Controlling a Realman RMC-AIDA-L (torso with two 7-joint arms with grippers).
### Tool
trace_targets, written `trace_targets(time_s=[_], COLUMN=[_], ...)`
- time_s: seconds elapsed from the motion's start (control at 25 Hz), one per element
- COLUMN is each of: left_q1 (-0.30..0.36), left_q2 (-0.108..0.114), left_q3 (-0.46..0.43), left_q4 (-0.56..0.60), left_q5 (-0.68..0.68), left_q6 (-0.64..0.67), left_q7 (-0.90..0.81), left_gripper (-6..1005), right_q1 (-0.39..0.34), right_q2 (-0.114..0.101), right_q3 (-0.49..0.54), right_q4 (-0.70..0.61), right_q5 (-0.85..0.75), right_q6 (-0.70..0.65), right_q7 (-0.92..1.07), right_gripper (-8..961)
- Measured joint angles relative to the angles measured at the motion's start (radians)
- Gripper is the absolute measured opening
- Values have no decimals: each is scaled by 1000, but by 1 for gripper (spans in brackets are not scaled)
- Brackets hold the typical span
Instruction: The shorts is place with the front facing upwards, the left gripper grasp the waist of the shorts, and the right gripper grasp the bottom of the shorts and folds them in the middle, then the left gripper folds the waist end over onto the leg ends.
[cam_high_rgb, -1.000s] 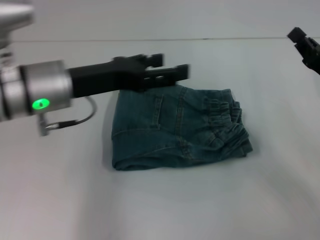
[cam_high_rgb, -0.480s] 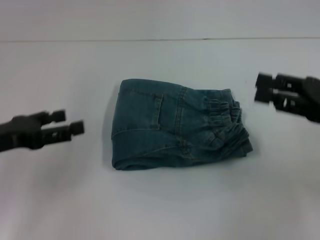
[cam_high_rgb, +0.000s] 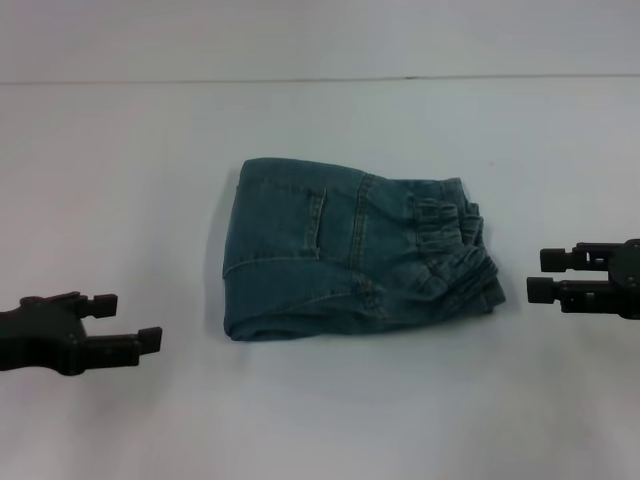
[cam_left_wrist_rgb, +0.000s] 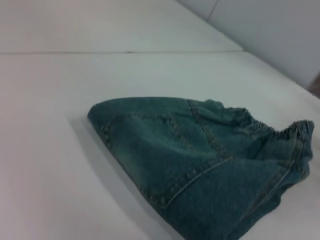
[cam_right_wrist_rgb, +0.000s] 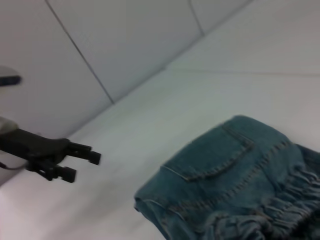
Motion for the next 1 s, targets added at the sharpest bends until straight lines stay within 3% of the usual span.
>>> trace_targets(time_s=[1.0], left_q1=[-78], left_q2=[0], left_q3=[3], left_q4=[-4], left_q5=[28], left_q6=[-9], left_q7=[-36], left_gripper=[934], right_q1=[16], right_q2=[12], right_q3=[-48], right_q4=[8], right_q5=[-18], right_q6=[98], right_q7=[4], right_gripper=[715])
